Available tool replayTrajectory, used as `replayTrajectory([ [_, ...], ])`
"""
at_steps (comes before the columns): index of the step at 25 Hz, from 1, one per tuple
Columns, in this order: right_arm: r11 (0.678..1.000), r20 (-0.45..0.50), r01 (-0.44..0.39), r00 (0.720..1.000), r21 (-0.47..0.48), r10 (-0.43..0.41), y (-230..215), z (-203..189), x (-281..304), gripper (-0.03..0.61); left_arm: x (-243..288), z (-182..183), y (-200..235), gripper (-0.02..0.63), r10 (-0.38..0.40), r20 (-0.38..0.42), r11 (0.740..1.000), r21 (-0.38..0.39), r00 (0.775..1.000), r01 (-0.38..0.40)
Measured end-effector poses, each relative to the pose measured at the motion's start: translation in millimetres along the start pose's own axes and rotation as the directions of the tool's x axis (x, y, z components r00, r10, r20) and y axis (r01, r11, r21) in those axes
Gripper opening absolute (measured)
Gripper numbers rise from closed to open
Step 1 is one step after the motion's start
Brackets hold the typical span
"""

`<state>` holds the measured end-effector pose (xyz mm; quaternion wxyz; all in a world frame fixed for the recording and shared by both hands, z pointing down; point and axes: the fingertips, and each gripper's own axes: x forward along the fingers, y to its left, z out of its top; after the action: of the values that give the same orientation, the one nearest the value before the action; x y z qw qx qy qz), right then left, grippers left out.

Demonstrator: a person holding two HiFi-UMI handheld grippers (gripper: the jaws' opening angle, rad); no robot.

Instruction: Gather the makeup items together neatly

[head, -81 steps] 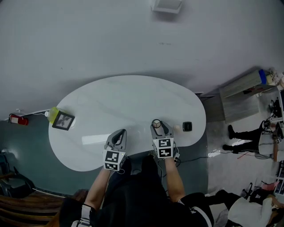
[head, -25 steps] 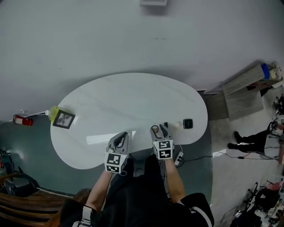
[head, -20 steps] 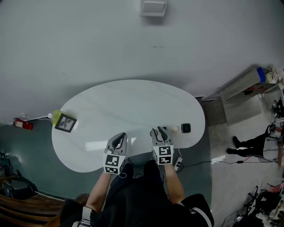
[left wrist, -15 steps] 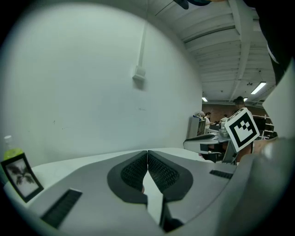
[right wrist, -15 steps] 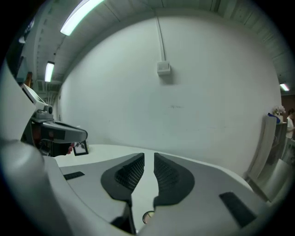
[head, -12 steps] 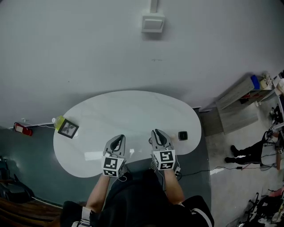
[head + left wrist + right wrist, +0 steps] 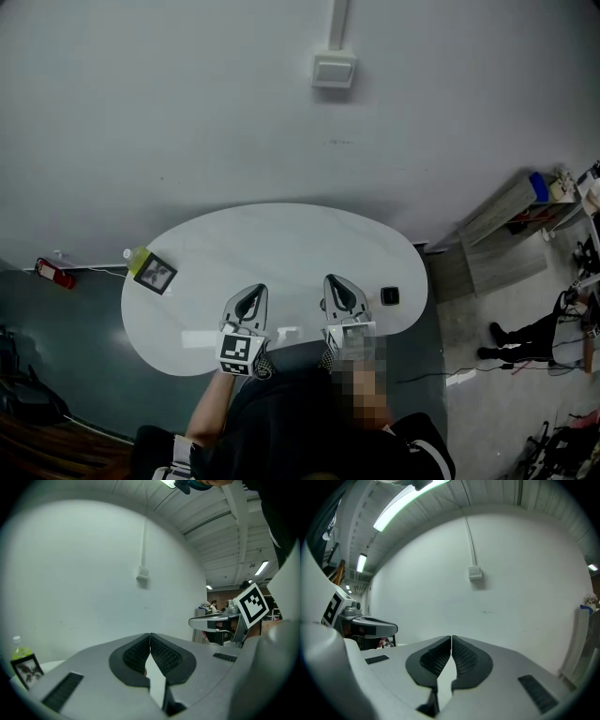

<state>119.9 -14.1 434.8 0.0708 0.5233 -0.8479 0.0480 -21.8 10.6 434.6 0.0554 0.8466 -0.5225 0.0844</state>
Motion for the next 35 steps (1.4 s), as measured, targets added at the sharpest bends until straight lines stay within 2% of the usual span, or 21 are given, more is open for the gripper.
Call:
replayTrajectory([
  [11, 1.0, 0.033, -0.018, 0.999, -0.019, 0.018, 10, 14, 1, 0.034, -6, 14, 4, 0.02, 0.013, 0.042, 1.0, 0.0, 0.999, -0.013],
  [35, 0.999, 0.01, -0.048, 0.999, -0.005, 0.048, 15, 9, 16, 0.032, -1, 10, 18, 0.02, 0.03, 0.018, 1.0, -0.004, 0.999, -0.03],
])
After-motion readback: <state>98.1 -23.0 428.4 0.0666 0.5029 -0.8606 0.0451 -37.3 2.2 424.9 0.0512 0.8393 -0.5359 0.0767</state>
